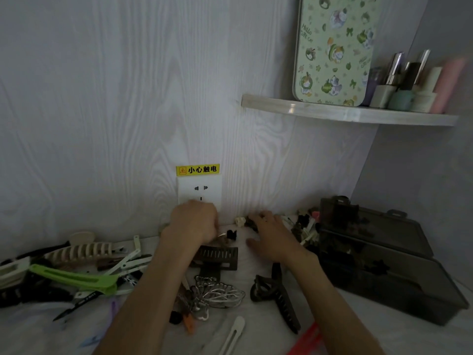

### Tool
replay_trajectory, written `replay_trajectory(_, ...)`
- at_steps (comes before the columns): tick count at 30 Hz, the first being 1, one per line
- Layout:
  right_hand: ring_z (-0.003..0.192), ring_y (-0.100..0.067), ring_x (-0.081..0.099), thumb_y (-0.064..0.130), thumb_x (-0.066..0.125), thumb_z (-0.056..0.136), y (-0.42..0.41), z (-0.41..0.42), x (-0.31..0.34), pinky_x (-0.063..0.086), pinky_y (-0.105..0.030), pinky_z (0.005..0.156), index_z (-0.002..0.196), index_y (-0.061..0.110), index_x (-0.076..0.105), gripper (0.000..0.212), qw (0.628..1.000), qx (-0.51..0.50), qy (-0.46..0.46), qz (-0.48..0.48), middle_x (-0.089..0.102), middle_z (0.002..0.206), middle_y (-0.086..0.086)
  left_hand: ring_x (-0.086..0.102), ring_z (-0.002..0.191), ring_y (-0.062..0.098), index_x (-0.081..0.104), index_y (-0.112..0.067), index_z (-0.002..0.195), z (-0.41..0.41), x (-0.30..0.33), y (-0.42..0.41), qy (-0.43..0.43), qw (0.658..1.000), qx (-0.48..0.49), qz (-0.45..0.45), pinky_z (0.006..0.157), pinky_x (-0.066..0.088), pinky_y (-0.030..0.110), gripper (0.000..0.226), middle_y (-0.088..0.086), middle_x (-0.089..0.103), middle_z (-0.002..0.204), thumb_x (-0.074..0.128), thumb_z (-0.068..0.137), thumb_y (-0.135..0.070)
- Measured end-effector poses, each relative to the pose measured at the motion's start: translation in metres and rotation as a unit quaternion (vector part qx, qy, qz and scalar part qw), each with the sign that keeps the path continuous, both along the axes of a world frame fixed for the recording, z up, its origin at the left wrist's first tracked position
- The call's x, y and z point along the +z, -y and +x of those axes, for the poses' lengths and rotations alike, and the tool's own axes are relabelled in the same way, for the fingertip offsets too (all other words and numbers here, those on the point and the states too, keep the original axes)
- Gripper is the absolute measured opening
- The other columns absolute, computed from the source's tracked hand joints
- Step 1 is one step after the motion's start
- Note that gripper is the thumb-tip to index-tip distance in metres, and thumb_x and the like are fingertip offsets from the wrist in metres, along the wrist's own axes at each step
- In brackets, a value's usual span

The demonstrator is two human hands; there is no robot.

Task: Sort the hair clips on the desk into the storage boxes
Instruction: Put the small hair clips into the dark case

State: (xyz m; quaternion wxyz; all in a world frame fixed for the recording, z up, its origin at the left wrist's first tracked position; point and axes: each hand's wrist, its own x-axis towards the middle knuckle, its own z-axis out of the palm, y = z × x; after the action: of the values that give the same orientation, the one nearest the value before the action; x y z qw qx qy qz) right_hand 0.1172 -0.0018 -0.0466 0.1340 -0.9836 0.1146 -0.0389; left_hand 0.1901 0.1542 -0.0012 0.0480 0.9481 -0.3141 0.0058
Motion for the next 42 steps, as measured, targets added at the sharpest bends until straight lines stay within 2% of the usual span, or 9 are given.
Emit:
replay_trajectory(5,0.118,-0.02,0.04,0.033,0.064,0.084,-0.002,-0.006,-0.002,0.039,-0.026,0.093,0.12,0.018,0.053,0.041,0.993,-0.017,0.102,0.053,0.043,0.123,-0.004,0.062,0.091,0.017,0.067,-0.021,0.109,-0.001,0.006,-0.007,-0.048,0.998,0.044,0.026,0.071,0.044,0.026,0.031,0.0,0.067,0.11,0.068,0.08,-0.03)
replay_trajectory(9,0.125,-0.024,0.035,0.033,0.061,0.086,-0.004,-0.007,-0.003,0.039,-0.032,0.097,0.128,0.016,0.042,0.05,0.993,-0.043,0.095,0.049,0.038,0.131,-0.008,0.061,0.092,0.016,0.069,-0.025,0.099,0.005,0.011,-0.009,-0.101,0.994,0.01,-0.031,0.077,0.048,0.027,0.029,-0.002,0.066,0.106,0.078,0.071,-0.02)
replay_trajectory(12,0.126,-0.026,0.032,0.034,0.051,0.091,-0.006,-0.007,-0.006,0.038,-0.034,0.097,0.135,0.018,0.036,0.049,0.996,-0.04,0.073,0.007,0.038,0.133,-0.01,0.057,0.095,0.012,0.065,-0.023,0.112,0.006,0.01,-0.01,-0.16,0.986,-0.045,-0.013,0.079,0.046,0.024,0.039,-0.004,0.064,0.11,0.073,0.076,-0.012)
replay_trajectory(18,0.094,-0.014,0.049,0.024,0.06,0.087,-0.004,-0.003,-0.003,0.039,-0.019,0.069,0.117,0.021,0.054,0.031,0.992,0.022,0.089,0.088,0.051,0.107,-0.004,0.057,0.111,0.014,0.05,-0.032,0.131,0.004,0.003,-0.003,-0.085,0.994,-0.054,0.043,0.096,0.048,0.034,0.061,-0.008,0.064,0.118,0.073,0.075,-0.039)
replay_trajectory(22,0.07,0.003,0.048,0.018,0.067,0.082,0.002,-0.006,0.004,0.036,-0.003,0.056,0.107,0.019,0.064,0.025,0.985,0.033,0.087,0.148,0.055,0.085,0.012,0.053,0.119,0.02,0.043,-0.033,0.136,0.001,-0.007,0.01,-0.029,0.997,-0.056,0.035,0.094,0.042,0.033,0.06,-0.002,0.058,0.129,0.067,0.08,-0.033)
replay_trajectory(26,0.103,-0.012,0.06,0.01,0.058,0.086,0.003,-0.007,0.003,0.044,-0.018,0.085,0.12,0.016,0.063,0.035,0.981,0.028,0.108,0.156,0.066,0.116,-0.002,0.056,0.113,0.02,0.055,-0.03,0.126,-0.003,-0.015,0.018,0.011,0.998,-0.066,-0.012,0.089,0.043,0.032,0.047,0.0,0.061,0.122,0.067,0.081,-0.033)
replay_trajectory(32,0.068,-0.003,0.056,0.015,0.071,0.076,0.006,-0.005,-0.008,0.041,-0.013,0.06,0.091,0.019,0.07,0.016,0.974,-0.025,0.173,0.143,0.067,0.085,0.0,0.059,0.105,0.019,0.067,-0.026,0.105,0.0,-0.02,0.02,0.031,0.996,-0.06,-0.06,0.081,0.041,0.027,0.023,0.0,0.065,0.113,0.067,0.082,-0.03)
replay_trajectory(39,0.06,-0.007,0.058,0.021,0.071,0.079,0.0,-0.012,0.006,0.055,-0.033,0.059,0.079,0.019,0.058,0.014,0.944,-0.031,0.267,0.191,0.058,0.07,0.008,0.062,0.097,0.011,0.07,-0.026,0.105,0.0,-0.001,0.012,-0.02,0.987,-0.09,-0.129,0.074,0.041,0.022,0.025,-0.006,0.069,0.109,0.065,0.083,-0.037)
replay_trajectory(42,0.06,-0.007,0.057,0.019,0.067,0.084,0.005,-0.035,0.03,0.057,-0.031,0.059,0.084,0.018,0.055,0.012,0.927,-0.009,0.301,0.226,0.057,0.071,0.009,0.06,0.09,0.004,0.072,-0.028,0.101,-0.008,0.01,0.006,-0.056,0.975,-0.074,-0.2,0.075,0.043,0.022,0.023,-0.013,0.069,0.101,0.066,0.082,-0.04)
